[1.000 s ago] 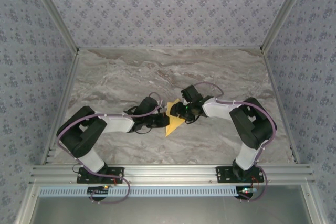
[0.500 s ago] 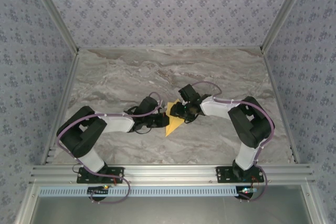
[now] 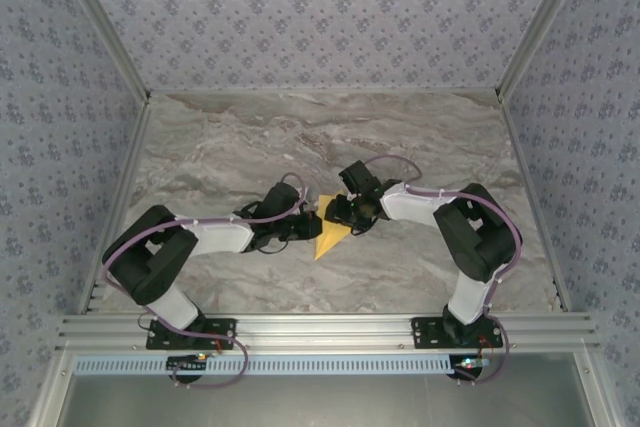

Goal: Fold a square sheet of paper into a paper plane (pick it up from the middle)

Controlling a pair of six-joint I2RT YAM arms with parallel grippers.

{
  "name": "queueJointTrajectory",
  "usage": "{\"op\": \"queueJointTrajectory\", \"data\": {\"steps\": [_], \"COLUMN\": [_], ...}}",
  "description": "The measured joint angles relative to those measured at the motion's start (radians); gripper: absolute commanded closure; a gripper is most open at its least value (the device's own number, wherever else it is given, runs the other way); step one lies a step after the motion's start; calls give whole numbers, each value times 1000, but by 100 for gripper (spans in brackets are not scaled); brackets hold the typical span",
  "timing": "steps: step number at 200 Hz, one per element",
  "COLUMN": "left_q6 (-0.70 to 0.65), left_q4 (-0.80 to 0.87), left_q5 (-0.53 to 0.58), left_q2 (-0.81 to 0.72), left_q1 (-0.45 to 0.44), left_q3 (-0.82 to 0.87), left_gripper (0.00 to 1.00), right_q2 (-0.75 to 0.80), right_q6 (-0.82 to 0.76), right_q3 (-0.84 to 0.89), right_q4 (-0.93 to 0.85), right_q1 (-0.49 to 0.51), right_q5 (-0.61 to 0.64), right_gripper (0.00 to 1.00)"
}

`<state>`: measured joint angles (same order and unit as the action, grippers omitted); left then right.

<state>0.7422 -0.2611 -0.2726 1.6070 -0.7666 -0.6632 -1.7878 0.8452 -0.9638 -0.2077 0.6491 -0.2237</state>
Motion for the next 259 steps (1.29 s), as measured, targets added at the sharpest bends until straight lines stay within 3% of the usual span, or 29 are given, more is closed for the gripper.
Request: {"op": "queueJointTrajectory", "data": {"steps": [259], "left_q6": [-19], "left_q4": [-4], "left_q5": [0], "left_q2": [86], "left_q1": [2], "left_q3": [-35], "left_gripper": [91], "right_q2": [3], "right_q6": [30], "right_q3": [11], "right_q4": [3], "right_q1": [2], "right_q5": [20], "right_gripper": [62]}}
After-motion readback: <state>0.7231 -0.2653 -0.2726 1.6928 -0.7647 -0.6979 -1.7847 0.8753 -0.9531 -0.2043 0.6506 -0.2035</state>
